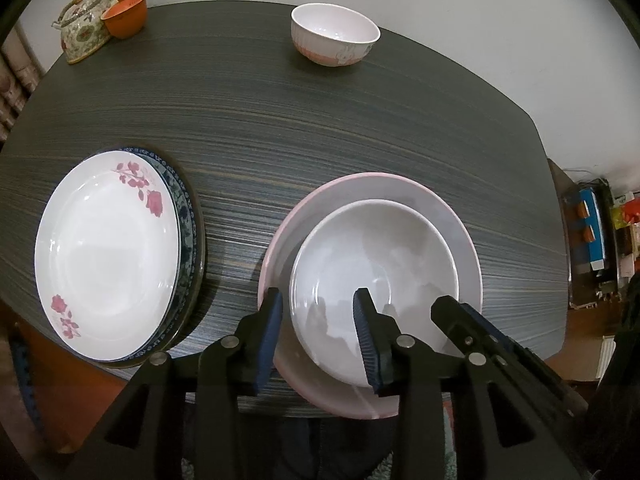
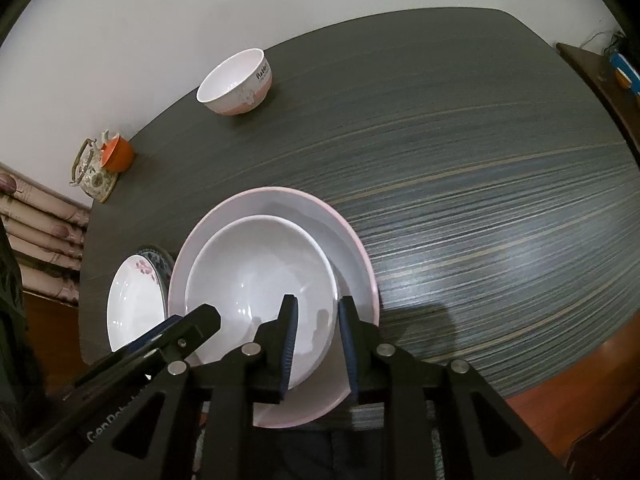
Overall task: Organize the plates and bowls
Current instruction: 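Open both tools and release the white bowl inside the pink bowl, then move both tools to the small white Rabbit bowl and close on its rim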
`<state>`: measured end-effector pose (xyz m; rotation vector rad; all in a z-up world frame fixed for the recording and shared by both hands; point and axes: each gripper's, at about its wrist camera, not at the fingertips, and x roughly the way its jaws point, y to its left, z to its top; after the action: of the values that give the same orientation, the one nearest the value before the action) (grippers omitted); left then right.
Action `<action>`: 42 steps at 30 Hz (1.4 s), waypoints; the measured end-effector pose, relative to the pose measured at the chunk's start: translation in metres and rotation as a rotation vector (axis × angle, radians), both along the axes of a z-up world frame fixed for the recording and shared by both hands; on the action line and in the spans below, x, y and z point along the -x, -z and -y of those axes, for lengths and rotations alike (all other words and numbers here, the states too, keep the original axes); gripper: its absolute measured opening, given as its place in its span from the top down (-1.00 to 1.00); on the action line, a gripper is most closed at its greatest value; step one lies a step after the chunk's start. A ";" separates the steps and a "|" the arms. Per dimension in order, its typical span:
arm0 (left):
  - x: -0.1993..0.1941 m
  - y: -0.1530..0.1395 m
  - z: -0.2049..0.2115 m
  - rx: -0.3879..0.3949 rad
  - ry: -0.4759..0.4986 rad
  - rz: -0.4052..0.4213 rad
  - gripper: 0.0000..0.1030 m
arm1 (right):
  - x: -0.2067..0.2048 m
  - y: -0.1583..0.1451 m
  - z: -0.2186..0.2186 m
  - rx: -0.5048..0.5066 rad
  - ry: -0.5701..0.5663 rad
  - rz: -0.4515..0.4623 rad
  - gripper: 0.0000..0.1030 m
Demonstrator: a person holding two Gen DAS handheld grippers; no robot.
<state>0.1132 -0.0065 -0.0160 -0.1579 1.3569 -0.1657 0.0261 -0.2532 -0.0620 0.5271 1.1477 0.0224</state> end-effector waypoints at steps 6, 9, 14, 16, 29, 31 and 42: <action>-0.001 -0.003 -0.001 0.004 -0.001 0.009 0.34 | 0.000 -0.006 0.001 0.025 -0.006 0.024 0.55; -0.002 -0.005 -0.002 0.013 0.002 0.017 0.30 | 0.000 -0.010 0.001 0.041 -0.007 0.037 0.55; -0.004 -0.011 -0.001 0.033 0.016 0.033 0.28 | -0.001 -0.017 0.005 0.064 -0.005 0.059 0.55; -0.004 -0.015 -0.001 0.046 0.027 0.039 0.27 | -0.002 -0.019 0.005 0.076 -0.007 0.066 0.55; -0.018 -0.038 -0.004 0.118 0.075 0.099 0.21 | -0.025 -0.035 0.017 0.102 -0.031 0.120 0.53; -0.025 -0.039 -0.007 0.112 0.066 0.102 0.20 | -0.030 -0.037 0.021 0.112 -0.035 0.125 0.53; -0.098 -0.038 -0.032 -0.018 -0.033 0.139 0.13 | -0.088 -0.033 0.047 0.077 -0.094 0.110 0.38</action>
<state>0.2114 0.0254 0.0223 -0.1509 1.2159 -0.1338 0.1138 -0.3004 -0.0285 0.3991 1.0606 0.0870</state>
